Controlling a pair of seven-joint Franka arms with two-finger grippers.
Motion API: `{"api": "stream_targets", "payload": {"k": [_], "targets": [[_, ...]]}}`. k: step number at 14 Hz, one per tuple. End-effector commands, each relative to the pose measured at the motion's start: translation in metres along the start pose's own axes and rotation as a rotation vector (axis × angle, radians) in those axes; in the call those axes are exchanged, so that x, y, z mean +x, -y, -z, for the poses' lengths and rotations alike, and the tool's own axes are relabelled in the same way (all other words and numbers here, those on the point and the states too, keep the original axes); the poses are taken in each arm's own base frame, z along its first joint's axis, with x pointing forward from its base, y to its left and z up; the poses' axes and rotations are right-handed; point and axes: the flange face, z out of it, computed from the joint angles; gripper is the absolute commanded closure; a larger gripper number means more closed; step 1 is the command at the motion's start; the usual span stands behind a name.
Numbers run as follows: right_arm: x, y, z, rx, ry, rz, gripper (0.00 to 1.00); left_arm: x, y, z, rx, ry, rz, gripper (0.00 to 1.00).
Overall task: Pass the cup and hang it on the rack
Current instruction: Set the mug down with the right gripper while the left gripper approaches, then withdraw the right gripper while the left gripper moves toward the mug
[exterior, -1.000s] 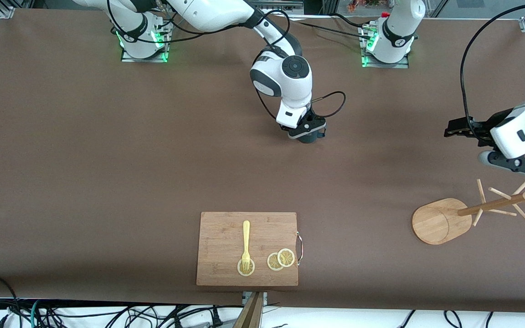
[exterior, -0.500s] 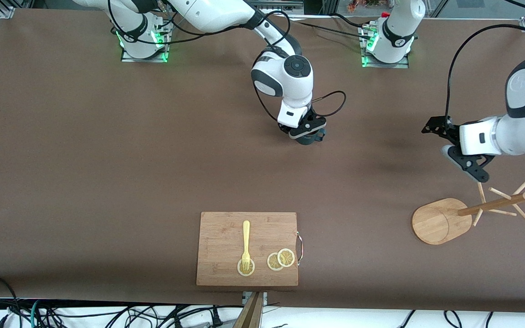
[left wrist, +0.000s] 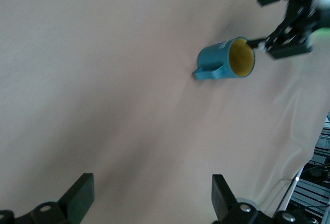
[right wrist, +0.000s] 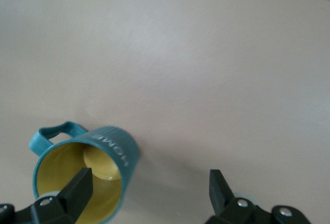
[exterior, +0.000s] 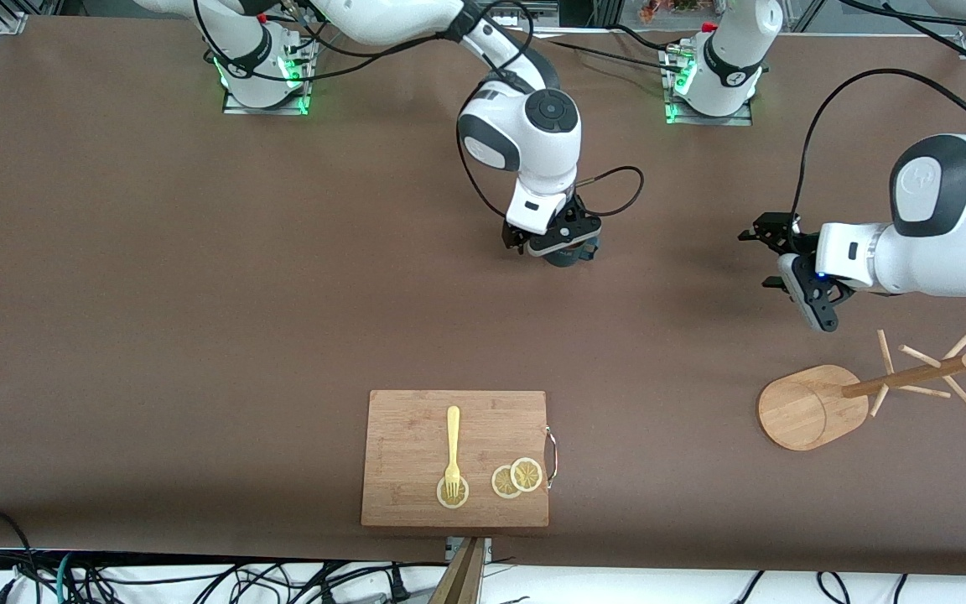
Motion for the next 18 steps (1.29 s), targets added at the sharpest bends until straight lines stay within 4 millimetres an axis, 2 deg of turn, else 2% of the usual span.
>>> {"api": "stream_targets", "payload": {"k": [1,3,5,7,9,11,13,15,17,18], "targets": [[0.022,-0.044,0.073,-0.01,-0.013,-0.072,0.0,0.007,-0.011,-0.025,-0.031,-0.053,-0.139,0.0],[0.041,-0.101,0.118,-0.042,-0.002,-0.154,0.0,0.016,-0.012,-0.048,-0.047,-0.077,-0.262,0.0],[0.054,-0.155,0.153,-0.058,0.015,-0.224,0.0,0.021,-0.011,-0.072,-0.072,-0.121,-0.373,0.0],[0.058,-0.202,0.18,-0.034,0.08,-0.218,0.0,0.023,-0.003,-0.106,-0.105,-0.171,-0.513,0.0],[0.059,-0.263,0.202,-0.014,0.13,-0.224,0.0,0.017,0.005,-0.135,-0.119,-0.224,-0.619,0.0],[0.052,-0.321,0.225,0.032,0.142,-0.27,0.0,0.012,0.011,-0.166,-0.15,-0.309,-0.676,0.0],[0.036,-0.362,0.236,0.014,0.151,-0.261,0.0,0.004,0.011,-0.196,-0.185,-0.407,-0.731,0.0],[0.019,-0.407,0.246,0.005,0.157,-0.268,0.0,0.007,0.005,-0.217,-0.196,-0.447,-0.829,0.0],[-0.002,-0.439,0.256,0.004,0.173,-0.259,0.0,0.011,0.004,-0.23,-0.202,-0.473,-0.863,0.0],[-0.015,-0.468,0.262,0.008,0.163,-0.281,0.0,0.01,0.005,-0.235,-0.209,-0.478,-0.86,0.0]]}}
